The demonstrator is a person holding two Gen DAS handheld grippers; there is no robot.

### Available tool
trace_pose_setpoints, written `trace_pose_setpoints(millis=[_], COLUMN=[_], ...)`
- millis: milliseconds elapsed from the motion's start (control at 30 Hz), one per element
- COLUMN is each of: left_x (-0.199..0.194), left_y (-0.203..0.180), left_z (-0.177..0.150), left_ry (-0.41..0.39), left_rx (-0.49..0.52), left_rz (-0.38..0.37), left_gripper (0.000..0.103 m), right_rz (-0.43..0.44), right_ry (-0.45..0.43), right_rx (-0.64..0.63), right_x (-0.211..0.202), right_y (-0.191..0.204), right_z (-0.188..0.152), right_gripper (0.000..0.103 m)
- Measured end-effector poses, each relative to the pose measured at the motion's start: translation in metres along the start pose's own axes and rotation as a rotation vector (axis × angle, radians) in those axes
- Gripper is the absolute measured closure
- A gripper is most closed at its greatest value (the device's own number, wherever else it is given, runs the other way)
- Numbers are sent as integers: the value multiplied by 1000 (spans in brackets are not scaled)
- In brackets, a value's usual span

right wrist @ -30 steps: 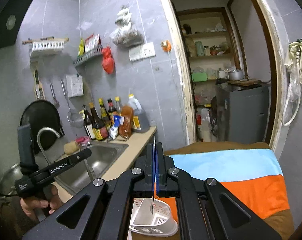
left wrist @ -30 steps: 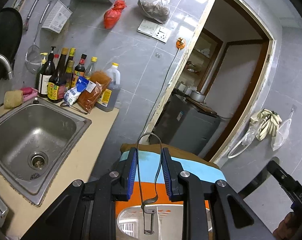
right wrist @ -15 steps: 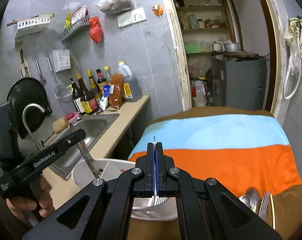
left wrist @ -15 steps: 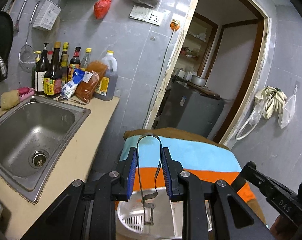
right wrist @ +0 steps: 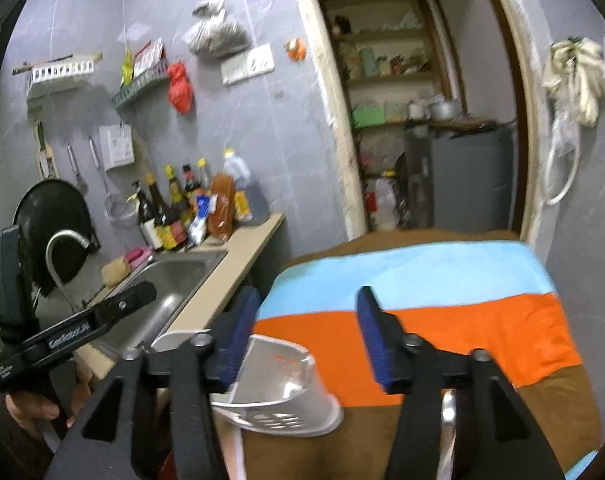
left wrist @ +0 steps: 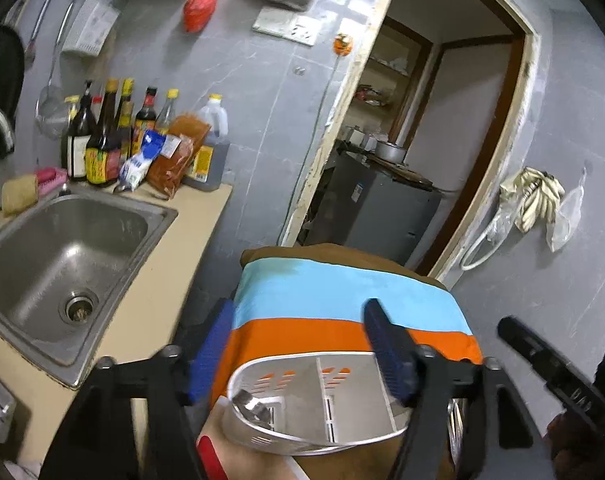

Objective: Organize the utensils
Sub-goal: 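Open both tools to drop the tongs and spoon into the basket, then move both tools back over the remaining utensils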

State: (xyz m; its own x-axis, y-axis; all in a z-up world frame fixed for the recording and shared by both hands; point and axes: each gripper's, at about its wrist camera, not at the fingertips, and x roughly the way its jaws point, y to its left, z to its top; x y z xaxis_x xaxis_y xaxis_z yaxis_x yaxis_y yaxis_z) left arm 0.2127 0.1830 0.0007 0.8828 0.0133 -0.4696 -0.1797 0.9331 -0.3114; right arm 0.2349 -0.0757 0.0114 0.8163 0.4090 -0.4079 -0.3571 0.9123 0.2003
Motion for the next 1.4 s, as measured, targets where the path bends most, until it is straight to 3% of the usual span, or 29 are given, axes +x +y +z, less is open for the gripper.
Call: trace_pose_setpoints(millis=[33, 100, 167, 300, 567, 867, 1133, 1400], left_x=[-2, -9, -13, -24, -40, -38, -23, 9], left_y=[-4, -15, -28, -55, -110, -171, -200, -221], left_z=[0, 1, 0, -4, -19, -40, -59, -88], left_ry=[-8, -34, -49, -107, -187, -225, -163, -38], left_rx=[5, 24, 52, 104, 194, 290, 333, 361], left_rz=[3, 10, 19, 21, -23, -36, -50, -68], left_gripper=[24, 16, 6, 3, 2, 2, 2, 2], right_rz=[-13, -42, -79, -154, -299, -362, -390, -355], right_ry=[-18, -44, -75, -123, -192, -170, -103, -7], right_rx=[-2, -7, -6, -31, -82, -76, -66, -19], right_x=[-7, -20, -35, -63, -110, -132, -125, -101], right_y=[-4, -11, -21, -37, -70, -110, -151, -197], right_z=[3, 9, 14, 24, 30, 23, 8, -12], right_gripper=[41, 23, 18, 7, 3, 3, 3, 3])
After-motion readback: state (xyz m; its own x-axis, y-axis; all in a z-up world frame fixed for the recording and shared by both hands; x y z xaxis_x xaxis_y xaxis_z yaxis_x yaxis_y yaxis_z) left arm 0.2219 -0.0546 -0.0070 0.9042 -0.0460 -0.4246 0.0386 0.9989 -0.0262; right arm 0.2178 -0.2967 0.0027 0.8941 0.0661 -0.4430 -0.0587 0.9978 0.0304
